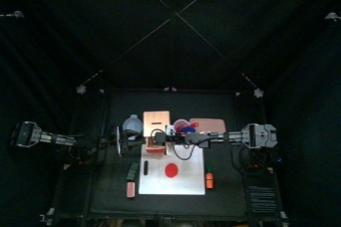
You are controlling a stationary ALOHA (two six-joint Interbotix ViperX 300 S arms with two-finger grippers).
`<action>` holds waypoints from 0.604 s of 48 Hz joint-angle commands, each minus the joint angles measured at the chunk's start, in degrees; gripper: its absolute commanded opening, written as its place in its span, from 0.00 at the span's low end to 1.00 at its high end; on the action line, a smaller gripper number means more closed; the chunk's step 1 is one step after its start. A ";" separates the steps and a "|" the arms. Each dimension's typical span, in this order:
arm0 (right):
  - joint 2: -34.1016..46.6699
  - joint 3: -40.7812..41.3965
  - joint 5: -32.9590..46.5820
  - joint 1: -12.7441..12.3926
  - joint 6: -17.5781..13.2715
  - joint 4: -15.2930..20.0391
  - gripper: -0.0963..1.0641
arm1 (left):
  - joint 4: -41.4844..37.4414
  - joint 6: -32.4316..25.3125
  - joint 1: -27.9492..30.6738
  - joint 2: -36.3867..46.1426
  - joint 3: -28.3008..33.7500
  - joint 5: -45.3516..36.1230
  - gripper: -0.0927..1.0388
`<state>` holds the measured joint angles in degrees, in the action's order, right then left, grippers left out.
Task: Get the cutter from the drawer then cut the dough then place the extra dough in the bowl
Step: Place the cutter on the board
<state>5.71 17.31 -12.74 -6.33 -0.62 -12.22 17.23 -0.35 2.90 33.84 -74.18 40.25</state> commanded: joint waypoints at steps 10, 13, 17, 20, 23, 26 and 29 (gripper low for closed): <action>-12.83 6.68 -1.67 0.88 -0.44 -0.97 0.54 | 0.70 -0.09 1.49 0.00 0.35 0.18 0.84; -15.47 9.76 -2.20 1.49 -0.53 -0.88 0.54 | 0.70 -0.09 1.58 0.09 0.53 0.09 0.84; -19.60 15.38 -2.81 3.34 -0.62 -0.88 0.54 | 0.70 -0.09 1.76 0.00 0.70 0.18 0.84; -22.15 19.25 -2.90 5.10 -0.70 -0.35 0.54 | 0.70 -0.09 1.93 0.00 0.88 0.18 0.84; -24.70 23.03 -2.64 6.77 -0.79 0.18 0.54 | 0.70 -0.09 2.02 0.00 1.14 0.18 0.84; -26.54 26.63 -2.11 8.09 -0.70 0.97 0.54 | 0.70 -0.18 2.20 0.00 1.58 0.09 0.84; -27.77 30.32 -0.79 8.70 -0.79 1.67 0.54 | 0.70 -0.35 2.64 0.00 2.02 0.18 0.84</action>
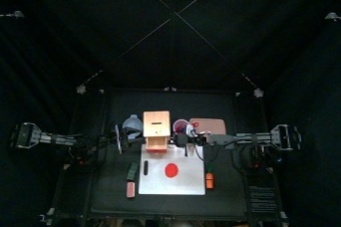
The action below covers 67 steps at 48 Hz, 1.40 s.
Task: Get the cutter from the drawer then cut the dough then place the extra dough in the bowl
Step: Place the cutter on the board
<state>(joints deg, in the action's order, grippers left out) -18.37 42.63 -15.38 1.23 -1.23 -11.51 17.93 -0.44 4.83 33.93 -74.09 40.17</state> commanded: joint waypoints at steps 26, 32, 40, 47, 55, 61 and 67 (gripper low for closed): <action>0.62 11.95 9.67 -1.23 0.00 -0.44 0.54 | -1.93 -0.35 1.67 -5.36 9.05 0.09 0.84; 1.85 11.87 9.67 -1.23 -0.09 0.18 0.55 | -2.90 -0.35 2.11 -5.63 9.67 0.00 0.84; 3.60 11.69 9.76 -1.23 -0.09 4.22 0.61 | -3.16 -0.26 2.55 -5.63 9.49 0.09 0.84; 4.13 11.60 9.76 -1.23 -0.09 5.80 0.71 | -3.08 -0.26 2.46 -5.71 9.49 0.09 0.84; 2.99 11.07 9.76 -0.79 0.00 5.71 0.76 | -3.08 -0.26 2.46 -5.63 9.40 0.09 0.84; 1.76 10.20 9.76 -0.26 0.00 5.62 0.76 | -2.99 -0.26 2.55 -5.71 9.40 0.09 0.84; 0.35 9.23 9.76 0.18 0.00 5.36 0.77 | -2.99 -0.26 2.55 -5.89 9.49 0.09 0.85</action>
<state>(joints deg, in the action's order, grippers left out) -15.82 53.44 -5.98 1.14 -1.32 -5.98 15.03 -0.53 7.21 28.13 -65.92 39.99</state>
